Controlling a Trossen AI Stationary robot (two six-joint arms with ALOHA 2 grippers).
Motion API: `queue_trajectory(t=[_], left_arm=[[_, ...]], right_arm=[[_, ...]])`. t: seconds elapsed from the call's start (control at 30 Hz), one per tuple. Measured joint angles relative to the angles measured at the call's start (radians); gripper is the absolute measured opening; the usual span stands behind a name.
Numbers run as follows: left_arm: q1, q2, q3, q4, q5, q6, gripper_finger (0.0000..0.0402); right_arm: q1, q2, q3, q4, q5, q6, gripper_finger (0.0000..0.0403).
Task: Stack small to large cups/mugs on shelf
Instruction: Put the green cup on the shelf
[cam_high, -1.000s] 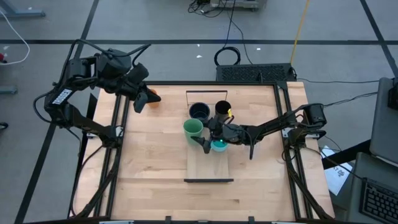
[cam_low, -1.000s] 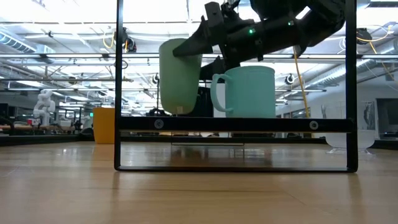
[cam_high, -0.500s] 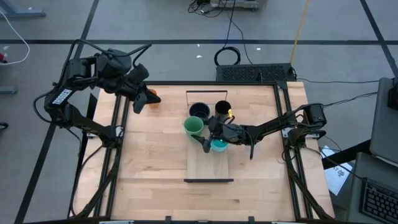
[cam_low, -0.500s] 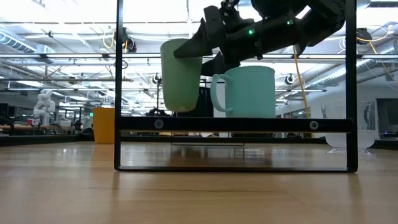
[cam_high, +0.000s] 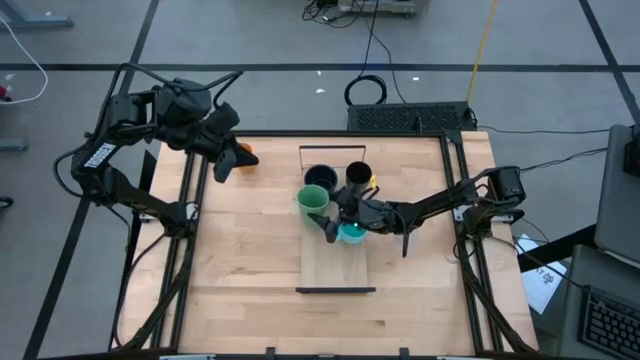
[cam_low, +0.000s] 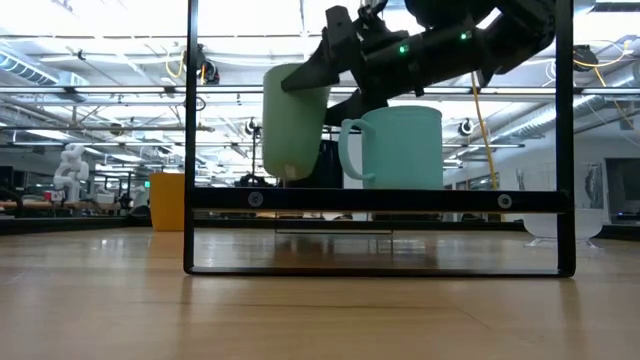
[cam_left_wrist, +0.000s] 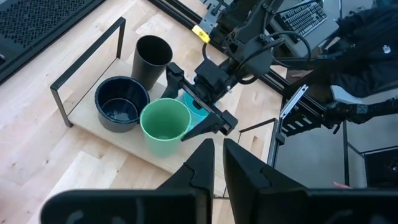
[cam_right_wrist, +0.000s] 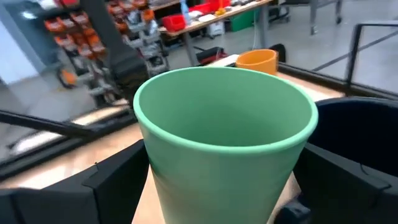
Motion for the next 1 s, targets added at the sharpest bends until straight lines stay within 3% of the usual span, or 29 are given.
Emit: queue_trajectory(t=[0.5, 1.0], left_arm=[[0.000, 0.000, 0.000, -0.001, 0.010, 0.002, 0.0033], [0.000, 0.000, 0.000, -0.002, 0.010, 0.001, 0.0033]], right_arm=[[0.006, 0.000, 0.000, -0.036, -0.023, -0.139, 0.0357], [0.007, 0.000, 0.000, -0.088, -0.055, -0.132, 0.0357]])
